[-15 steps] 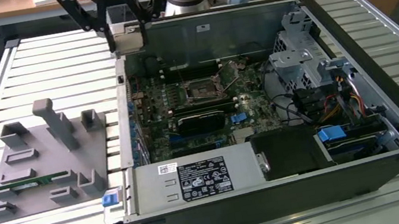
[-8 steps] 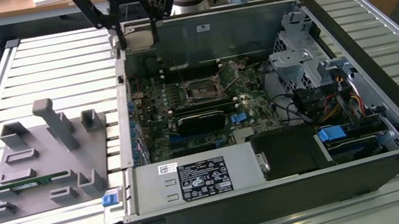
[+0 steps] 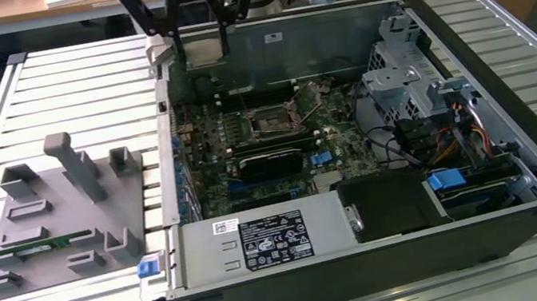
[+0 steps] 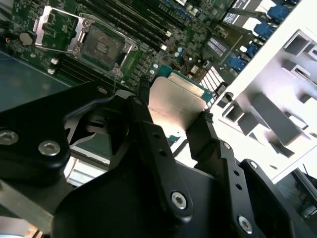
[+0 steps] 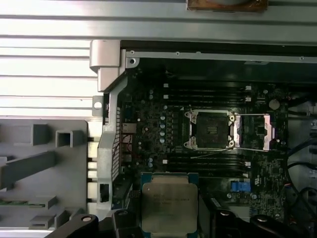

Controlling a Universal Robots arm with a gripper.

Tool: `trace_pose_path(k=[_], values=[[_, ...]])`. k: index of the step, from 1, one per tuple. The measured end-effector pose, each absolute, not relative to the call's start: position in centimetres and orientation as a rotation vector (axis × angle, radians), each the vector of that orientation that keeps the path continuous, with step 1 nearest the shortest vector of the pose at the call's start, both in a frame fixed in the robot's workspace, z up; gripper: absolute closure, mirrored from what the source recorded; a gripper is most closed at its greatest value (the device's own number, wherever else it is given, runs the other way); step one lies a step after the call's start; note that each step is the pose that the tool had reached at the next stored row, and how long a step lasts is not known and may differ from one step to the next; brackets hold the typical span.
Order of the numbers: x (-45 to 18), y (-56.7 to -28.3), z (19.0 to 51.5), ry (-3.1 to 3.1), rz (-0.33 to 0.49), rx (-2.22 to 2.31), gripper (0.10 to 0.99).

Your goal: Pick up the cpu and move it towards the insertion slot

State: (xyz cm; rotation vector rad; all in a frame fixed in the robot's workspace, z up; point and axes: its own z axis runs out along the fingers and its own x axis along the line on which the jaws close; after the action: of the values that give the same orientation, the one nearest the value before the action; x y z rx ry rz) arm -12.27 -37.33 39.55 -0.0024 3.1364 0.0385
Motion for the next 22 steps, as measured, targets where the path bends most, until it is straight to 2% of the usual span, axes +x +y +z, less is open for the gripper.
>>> trace_pose_path(k=[22], values=[[-10.2, -35.8, 39.4, 3.136, 0.039, -0.002, 0.541]])
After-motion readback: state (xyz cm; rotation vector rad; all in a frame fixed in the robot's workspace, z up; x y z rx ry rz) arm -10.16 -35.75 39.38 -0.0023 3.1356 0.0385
